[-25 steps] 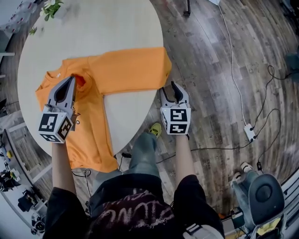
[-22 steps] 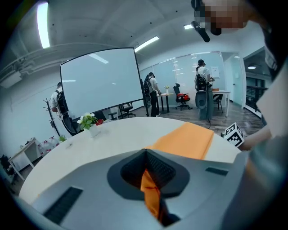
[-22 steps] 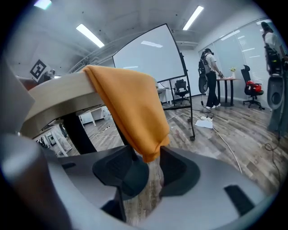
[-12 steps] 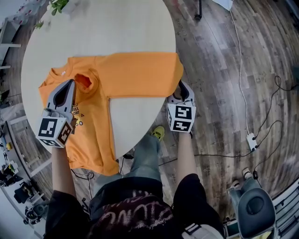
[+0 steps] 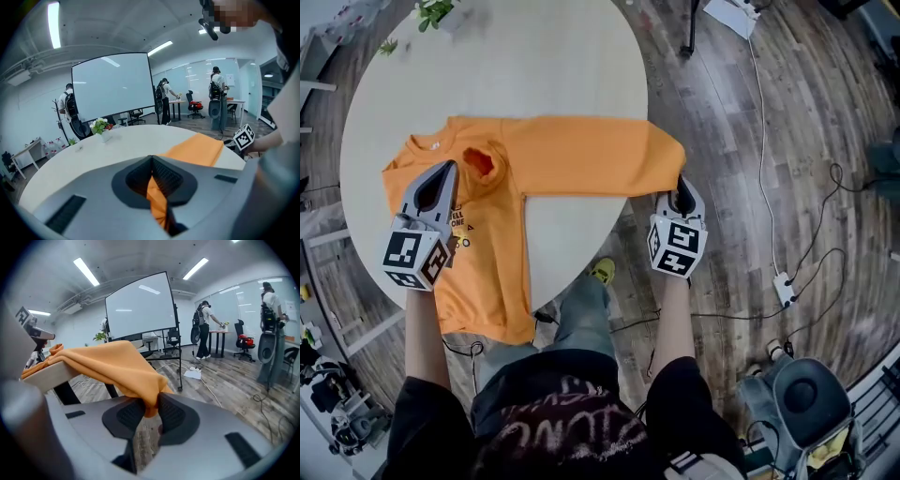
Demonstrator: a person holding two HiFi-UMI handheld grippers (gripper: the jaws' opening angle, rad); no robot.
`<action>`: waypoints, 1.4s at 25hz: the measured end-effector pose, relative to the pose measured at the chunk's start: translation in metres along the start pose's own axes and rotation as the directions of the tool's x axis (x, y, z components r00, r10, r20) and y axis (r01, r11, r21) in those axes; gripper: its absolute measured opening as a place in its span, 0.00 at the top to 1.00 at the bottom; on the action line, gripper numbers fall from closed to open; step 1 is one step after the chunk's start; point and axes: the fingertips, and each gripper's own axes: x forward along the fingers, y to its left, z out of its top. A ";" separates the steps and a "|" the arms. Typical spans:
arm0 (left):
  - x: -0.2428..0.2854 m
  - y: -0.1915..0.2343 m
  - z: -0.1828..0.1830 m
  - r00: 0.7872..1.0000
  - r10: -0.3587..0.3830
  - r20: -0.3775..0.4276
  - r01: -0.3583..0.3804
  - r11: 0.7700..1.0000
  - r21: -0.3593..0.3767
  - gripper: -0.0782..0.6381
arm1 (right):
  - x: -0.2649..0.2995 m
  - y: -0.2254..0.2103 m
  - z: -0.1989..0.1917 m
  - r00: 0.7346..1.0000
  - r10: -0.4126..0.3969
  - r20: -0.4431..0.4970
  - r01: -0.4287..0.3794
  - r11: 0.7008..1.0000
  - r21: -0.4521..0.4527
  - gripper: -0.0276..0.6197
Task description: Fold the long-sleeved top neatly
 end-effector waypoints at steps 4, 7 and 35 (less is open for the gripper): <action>-0.008 0.002 0.005 1.000 -0.003 0.019 0.003 1.000 -0.030 0.87 | -0.018 -0.017 0.027 0.999 -0.052 0.014 0.052 0.999 -0.009 0.82; -0.017 0.009 0.010 0.999 -0.004 0.039 0.008 0.997 -0.080 0.87 | -0.032 -0.019 0.049 0.997 -0.079 0.025 0.080 0.997 -0.023 0.82; -0.163 0.125 -0.033 0.980 0.061 0.187 -0.008 0.962 -0.271 0.87 | -0.110 0.173 0.224 0.972 -0.037 0.233 0.112 0.941 -0.318 0.83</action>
